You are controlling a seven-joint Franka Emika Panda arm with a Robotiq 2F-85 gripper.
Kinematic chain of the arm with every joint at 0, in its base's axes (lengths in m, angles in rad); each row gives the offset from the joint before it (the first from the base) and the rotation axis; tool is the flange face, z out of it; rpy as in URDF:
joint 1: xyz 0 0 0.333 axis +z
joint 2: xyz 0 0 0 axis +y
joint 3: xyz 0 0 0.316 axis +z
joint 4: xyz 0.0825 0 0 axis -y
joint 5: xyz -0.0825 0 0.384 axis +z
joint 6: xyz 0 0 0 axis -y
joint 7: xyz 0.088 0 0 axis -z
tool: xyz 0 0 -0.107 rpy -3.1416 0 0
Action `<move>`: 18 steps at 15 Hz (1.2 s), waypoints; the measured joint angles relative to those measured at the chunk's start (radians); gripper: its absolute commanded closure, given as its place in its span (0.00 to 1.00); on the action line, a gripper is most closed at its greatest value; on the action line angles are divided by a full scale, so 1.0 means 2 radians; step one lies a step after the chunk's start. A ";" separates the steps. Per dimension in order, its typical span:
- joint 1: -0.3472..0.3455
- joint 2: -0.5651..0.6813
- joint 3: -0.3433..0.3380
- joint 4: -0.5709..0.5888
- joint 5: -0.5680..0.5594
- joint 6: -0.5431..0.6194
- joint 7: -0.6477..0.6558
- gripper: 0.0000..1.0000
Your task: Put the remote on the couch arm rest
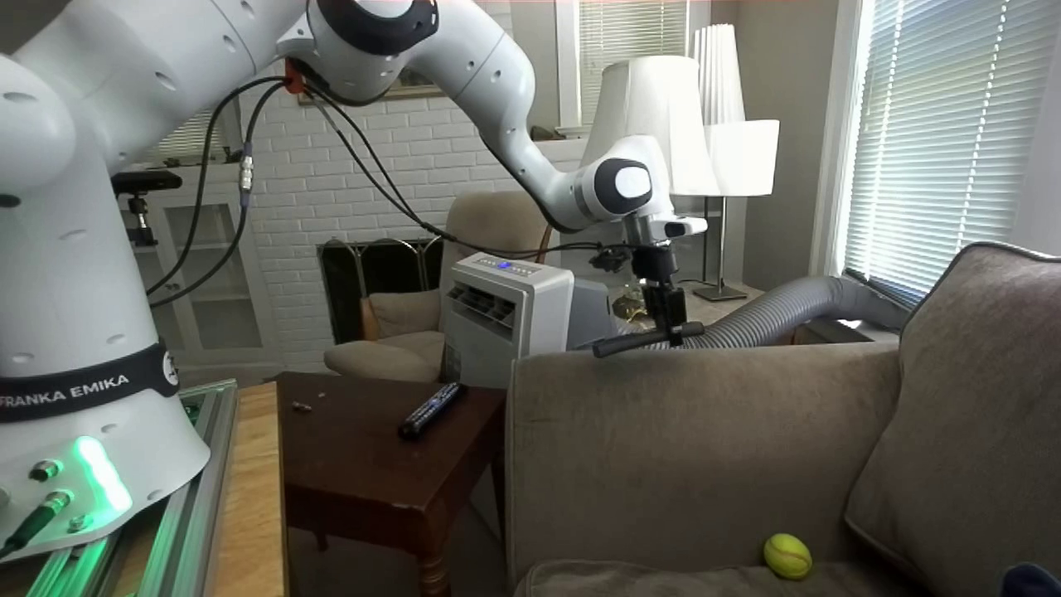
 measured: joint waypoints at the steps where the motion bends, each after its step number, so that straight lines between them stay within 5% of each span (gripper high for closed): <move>1: 0.005 0.003 -0.005 0.004 0.000 -0.014 0.027 0.69; 10: 0.016 0.048 0.008 0.094 0.001 -0.180 0.246 0.69; 18: 0.002 0.104 0.037 0.177 0.000 -0.202 0.222 0.69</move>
